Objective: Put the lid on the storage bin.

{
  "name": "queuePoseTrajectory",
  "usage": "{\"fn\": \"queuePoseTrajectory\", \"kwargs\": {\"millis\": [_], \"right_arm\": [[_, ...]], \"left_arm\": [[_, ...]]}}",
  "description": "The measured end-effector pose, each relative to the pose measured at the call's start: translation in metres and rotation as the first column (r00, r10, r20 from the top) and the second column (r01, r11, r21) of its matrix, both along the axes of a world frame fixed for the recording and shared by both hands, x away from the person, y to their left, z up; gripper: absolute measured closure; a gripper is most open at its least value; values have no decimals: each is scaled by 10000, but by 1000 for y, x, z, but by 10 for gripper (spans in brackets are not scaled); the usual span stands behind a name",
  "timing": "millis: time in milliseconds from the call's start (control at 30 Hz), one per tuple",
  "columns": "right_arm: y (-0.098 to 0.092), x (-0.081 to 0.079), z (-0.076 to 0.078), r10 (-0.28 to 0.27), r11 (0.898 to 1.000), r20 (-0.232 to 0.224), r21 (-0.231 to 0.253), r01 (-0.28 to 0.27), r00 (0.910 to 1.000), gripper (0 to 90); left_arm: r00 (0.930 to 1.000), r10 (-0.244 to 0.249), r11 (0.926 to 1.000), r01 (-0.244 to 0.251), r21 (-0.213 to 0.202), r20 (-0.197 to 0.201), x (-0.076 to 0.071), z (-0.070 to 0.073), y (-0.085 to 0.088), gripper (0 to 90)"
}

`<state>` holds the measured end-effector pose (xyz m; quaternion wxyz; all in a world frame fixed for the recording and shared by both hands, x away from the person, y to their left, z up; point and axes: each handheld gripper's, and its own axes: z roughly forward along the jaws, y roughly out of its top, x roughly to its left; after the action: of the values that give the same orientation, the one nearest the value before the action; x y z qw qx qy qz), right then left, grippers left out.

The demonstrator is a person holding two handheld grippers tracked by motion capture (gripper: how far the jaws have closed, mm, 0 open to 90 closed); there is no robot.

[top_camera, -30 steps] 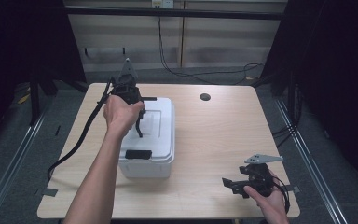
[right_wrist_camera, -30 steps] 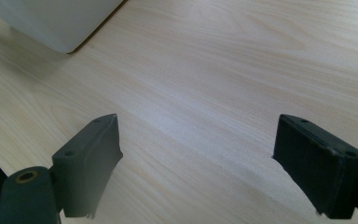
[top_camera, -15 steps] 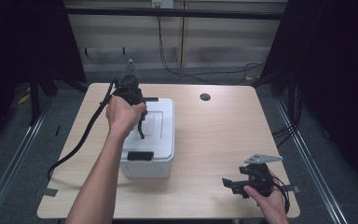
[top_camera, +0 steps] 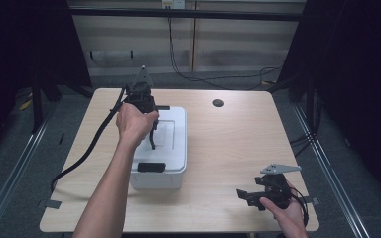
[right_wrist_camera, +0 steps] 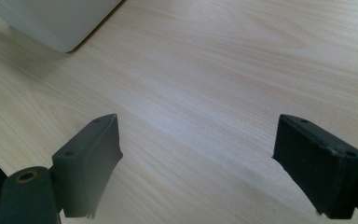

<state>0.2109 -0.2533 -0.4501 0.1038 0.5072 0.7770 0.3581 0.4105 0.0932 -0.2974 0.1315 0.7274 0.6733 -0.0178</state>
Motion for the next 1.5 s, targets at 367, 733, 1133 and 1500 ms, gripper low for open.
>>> {"fn": "queuePoseTrajectory", "kwargs": {"millis": [367,733,1133,1500], "right_arm": [[0,0,0,-30,10000,-16,-27,30,10000,141],[0,0,0,-25,10000,-16,-35,25,10000,141],[0,0,0,-17,10000,-26,-77,17,10000,141],[0,1,0,-65,9999,-58,-79,64,10000,141]], "left_arm": [[9998,-197,9998,197,69,30,1,-2,0,805],[9985,-100,9999,95,110,545,2,3,11,683],[9952,-338,9989,367,-303,917,6,-1,42,416],[9715,-1374,9816,1596,-1044,1933,2,13,63,254]]}}
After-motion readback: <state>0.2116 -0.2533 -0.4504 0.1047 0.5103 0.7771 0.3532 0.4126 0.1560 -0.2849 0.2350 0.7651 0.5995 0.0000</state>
